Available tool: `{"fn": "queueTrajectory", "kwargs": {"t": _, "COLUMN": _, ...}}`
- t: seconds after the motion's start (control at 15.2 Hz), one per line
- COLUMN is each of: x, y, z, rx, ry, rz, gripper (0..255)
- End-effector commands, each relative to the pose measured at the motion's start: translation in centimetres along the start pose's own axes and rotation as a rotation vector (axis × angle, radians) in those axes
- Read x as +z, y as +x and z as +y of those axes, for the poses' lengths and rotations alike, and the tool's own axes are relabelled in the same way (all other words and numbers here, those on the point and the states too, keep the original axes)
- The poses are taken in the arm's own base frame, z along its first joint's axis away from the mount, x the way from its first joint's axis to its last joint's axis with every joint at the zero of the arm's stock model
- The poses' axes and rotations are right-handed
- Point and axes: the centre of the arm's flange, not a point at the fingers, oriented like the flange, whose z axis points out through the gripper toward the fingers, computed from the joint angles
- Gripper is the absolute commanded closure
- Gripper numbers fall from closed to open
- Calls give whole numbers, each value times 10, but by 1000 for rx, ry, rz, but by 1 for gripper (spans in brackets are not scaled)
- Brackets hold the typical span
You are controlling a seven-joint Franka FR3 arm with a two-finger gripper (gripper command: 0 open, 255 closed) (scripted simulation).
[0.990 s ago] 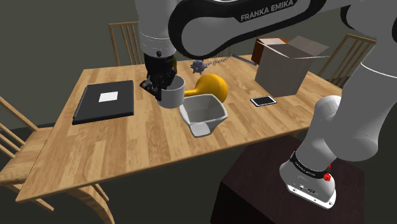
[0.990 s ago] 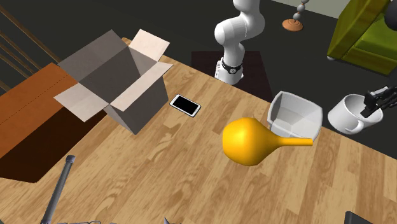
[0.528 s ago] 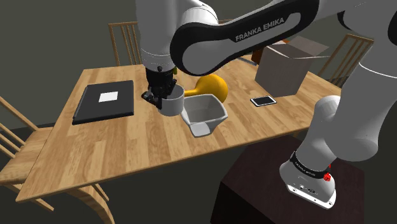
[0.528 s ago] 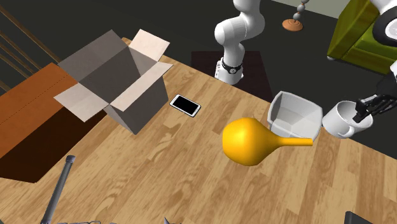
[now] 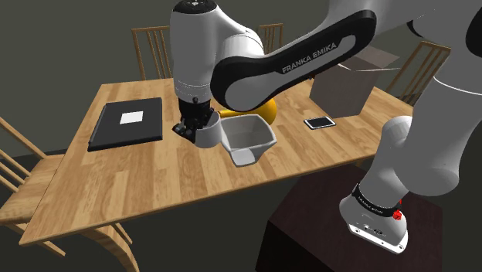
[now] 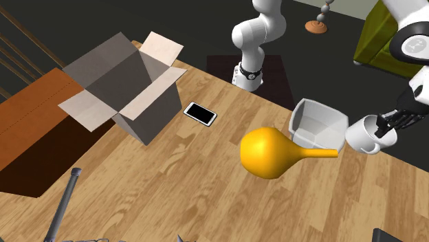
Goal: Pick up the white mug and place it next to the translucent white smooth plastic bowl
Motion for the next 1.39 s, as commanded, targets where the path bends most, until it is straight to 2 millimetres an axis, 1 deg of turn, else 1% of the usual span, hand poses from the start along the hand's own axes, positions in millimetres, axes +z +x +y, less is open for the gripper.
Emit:
{"fn": "queueTrajectory", "kwargs": {"t": 0.0, "x": 18, "y": -3, "z": 4, "rx": 3, "ry": -13, "rz": -20, "gripper": 255}}
{"fn": "queueTrajectory", "kwargs": {"t": 1.19, "x": 110, "y": -25, "z": -2, "rx": 3, "ry": -13, "rz": -20, "gripper": 255}}
{"fn": "queueTrajectory", "kwargs": {"t": 1.32, "x": 113, "y": -26, "z": -2, "rx": 3, "ry": -13, "rz": -20, "gripper": 255}}
